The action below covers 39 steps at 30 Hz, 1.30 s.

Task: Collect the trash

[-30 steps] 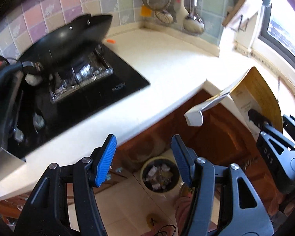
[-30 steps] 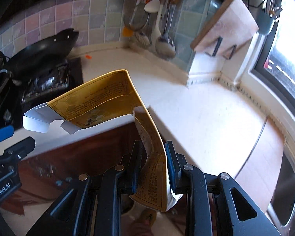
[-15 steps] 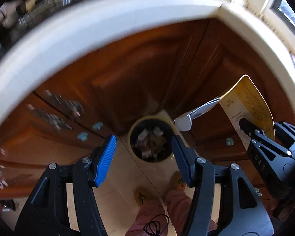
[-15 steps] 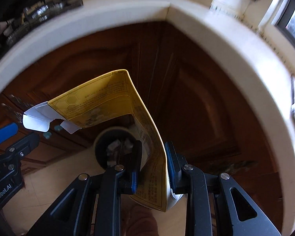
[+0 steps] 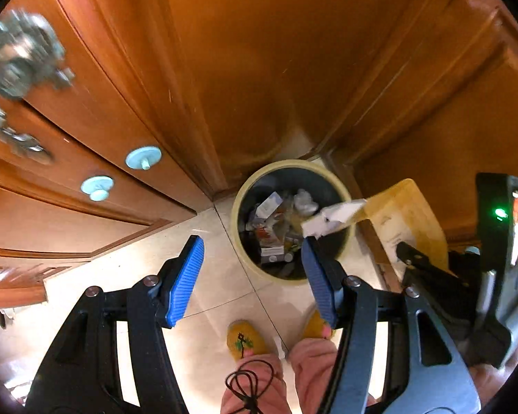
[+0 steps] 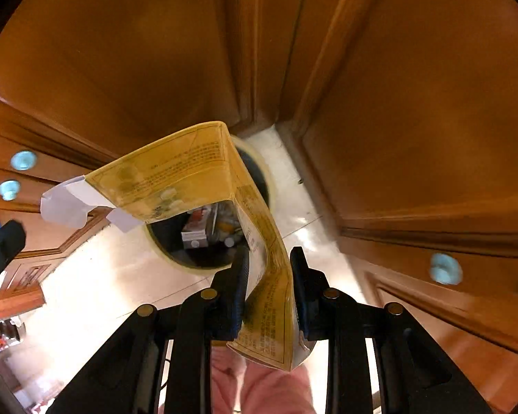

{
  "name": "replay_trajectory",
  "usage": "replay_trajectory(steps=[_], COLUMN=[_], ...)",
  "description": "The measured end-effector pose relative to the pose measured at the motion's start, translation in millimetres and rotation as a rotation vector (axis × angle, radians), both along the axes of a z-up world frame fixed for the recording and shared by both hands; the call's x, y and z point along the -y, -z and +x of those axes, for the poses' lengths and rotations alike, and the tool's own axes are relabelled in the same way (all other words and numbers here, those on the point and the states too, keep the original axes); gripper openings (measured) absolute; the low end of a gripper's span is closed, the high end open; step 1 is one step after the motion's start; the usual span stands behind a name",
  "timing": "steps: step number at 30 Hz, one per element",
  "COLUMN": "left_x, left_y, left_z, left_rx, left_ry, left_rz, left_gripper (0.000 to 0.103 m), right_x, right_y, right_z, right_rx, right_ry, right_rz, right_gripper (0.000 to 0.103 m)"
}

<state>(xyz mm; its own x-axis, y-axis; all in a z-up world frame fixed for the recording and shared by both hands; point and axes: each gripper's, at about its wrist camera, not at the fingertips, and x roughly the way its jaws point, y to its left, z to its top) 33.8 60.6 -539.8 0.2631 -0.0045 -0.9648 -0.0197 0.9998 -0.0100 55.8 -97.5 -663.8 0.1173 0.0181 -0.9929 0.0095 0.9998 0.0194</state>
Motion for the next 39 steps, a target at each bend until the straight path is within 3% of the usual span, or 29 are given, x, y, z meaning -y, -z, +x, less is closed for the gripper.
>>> replay_trajectory(steps=[3, 5, 6, 7, 13, 20, 29, 39], left_x=[-6.6, -8.6, -9.0, -8.7, -4.4, 0.9, 7.4, 31.9], left_y=[20.5, 30.5, 35.7, 40.1, 40.6, 3.7, -93.7, -260.4], left_z=[8.8, 12.3, 14.2, 16.2, 15.9, 9.0, -13.2, -35.3], left_rx=[-0.007, -0.017, -0.033, -0.044, -0.067, -0.057, -0.043, 0.094], left_ry=[-0.011, -0.012, -0.006, 0.001, 0.038, 0.047, 0.076, 0.204], left_rz=[-0.002, -0.012, -0.021, -0.025, -0.019, -0.017, -0.055, -0.077], left_gripper=[0.062, 0.069, 0.077, 0.081, 0.093, 0.098, 0.099, 0.099], right_x=[-8.5, -13.8, -15.0, -16.5, -14.2, 5.4, 29.2, 70.7], right_y=[32.7, 52.9, 57.6, 60.8, 40.8, -8.0, -123.3, -302.3], right_z=[12.8, 17.8, 20.1, 21.5, 10.3, 33.7, 6.7, -36.6], right_rx=[-0.017, -0.040, -0.049, -0.048, -0.010, -0.017, 0.029, 0.122], right_ry=[-0.025, -0.048, -0.053, -0.055, -0.074, -0.067, -0.040, 0.038], right_rz=[0.032, 0.057, 0.054, 0.051, 0.071, 0.110, 0.145, 0.210], right_gripper=[0.024, 0.038, 0.054, 0.063, 0.072, 0.072, 0.072, 0.072])
